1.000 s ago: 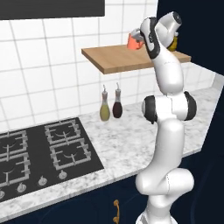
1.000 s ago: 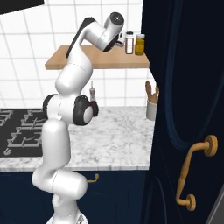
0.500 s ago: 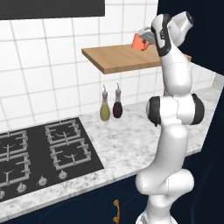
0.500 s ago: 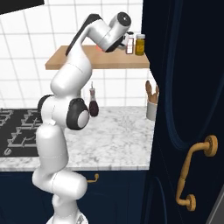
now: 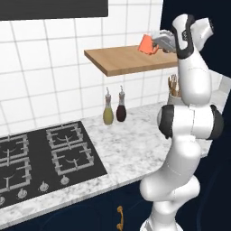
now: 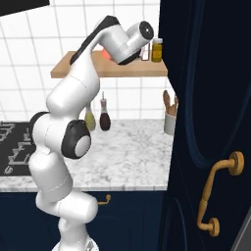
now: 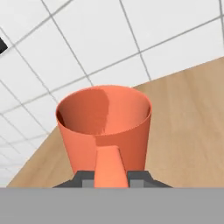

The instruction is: Gather all objects into one cabinet and sort the glasses and bowls to opposite sides.

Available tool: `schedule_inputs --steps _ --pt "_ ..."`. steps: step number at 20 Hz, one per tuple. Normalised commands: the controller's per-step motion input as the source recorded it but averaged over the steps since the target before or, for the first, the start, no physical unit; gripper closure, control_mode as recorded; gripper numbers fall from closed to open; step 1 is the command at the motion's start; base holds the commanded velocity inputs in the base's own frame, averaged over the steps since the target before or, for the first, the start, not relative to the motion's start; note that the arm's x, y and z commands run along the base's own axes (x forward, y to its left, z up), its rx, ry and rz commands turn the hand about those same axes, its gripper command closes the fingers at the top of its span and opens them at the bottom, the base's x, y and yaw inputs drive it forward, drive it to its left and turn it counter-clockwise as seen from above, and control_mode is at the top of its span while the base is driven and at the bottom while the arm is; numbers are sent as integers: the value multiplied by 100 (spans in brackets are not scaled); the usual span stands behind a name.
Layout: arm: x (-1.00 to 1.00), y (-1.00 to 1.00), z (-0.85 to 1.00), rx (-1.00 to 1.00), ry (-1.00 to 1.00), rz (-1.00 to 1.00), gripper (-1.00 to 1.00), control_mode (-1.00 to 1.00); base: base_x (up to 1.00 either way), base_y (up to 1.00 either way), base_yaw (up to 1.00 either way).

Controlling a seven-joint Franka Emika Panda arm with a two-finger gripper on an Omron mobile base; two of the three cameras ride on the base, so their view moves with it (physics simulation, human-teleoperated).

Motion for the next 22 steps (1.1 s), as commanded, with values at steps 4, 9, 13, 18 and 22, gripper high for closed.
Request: schedule_inputs --steps 4,9,13,18,22 --pt "-58 3 6 0 -8 17 100 -100 0 0 0" --pt "-80 10 5 0 -9 18 100 -100 0 0 0" --pt "-91 9 0 0 -9 22 100 -100 0 0 0" --pt "-65 23 9 0 -8 23 100 -100 0 0 0" --pt "-71 55 0 -8 -12 18 100 -100 0 0 0"
